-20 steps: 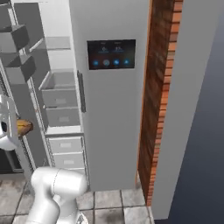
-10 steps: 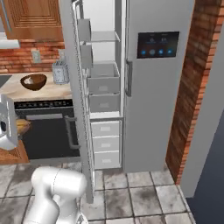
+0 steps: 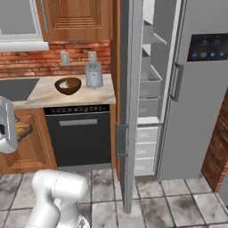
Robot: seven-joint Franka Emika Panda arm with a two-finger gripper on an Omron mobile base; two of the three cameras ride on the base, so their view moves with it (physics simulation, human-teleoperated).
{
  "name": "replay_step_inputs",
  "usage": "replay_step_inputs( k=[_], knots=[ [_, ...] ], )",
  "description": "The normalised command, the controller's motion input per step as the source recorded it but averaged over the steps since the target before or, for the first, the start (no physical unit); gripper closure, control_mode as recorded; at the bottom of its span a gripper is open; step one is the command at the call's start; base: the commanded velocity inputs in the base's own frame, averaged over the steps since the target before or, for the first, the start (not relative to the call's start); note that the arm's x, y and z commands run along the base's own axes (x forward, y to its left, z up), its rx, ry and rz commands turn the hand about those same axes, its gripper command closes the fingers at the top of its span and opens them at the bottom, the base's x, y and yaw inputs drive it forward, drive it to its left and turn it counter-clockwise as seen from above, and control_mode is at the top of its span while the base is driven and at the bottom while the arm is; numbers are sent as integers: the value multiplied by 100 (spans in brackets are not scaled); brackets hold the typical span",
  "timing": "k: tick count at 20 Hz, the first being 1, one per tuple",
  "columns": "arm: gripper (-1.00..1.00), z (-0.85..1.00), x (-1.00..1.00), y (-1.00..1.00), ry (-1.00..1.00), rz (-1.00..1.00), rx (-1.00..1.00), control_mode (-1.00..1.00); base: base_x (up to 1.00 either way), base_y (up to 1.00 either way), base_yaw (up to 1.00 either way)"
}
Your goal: Take the carrot, chicken drumstick, and garlic from the freezer and place them in the bowl on the counter.
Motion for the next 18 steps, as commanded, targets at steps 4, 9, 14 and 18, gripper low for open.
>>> replay_step_inputs(
  k=[4,9,14,18],
  knots=[
    [100,0,0,0,0,0,0,100,100,100,-16],
    [100,0,0,0,0,0,0,100,100,100,-22],
    [100,0,0,0,0,0,0,100,100,35,-22],
    [100,0,0,0,0,0,0,100,100,-1,-15]
  ],
)
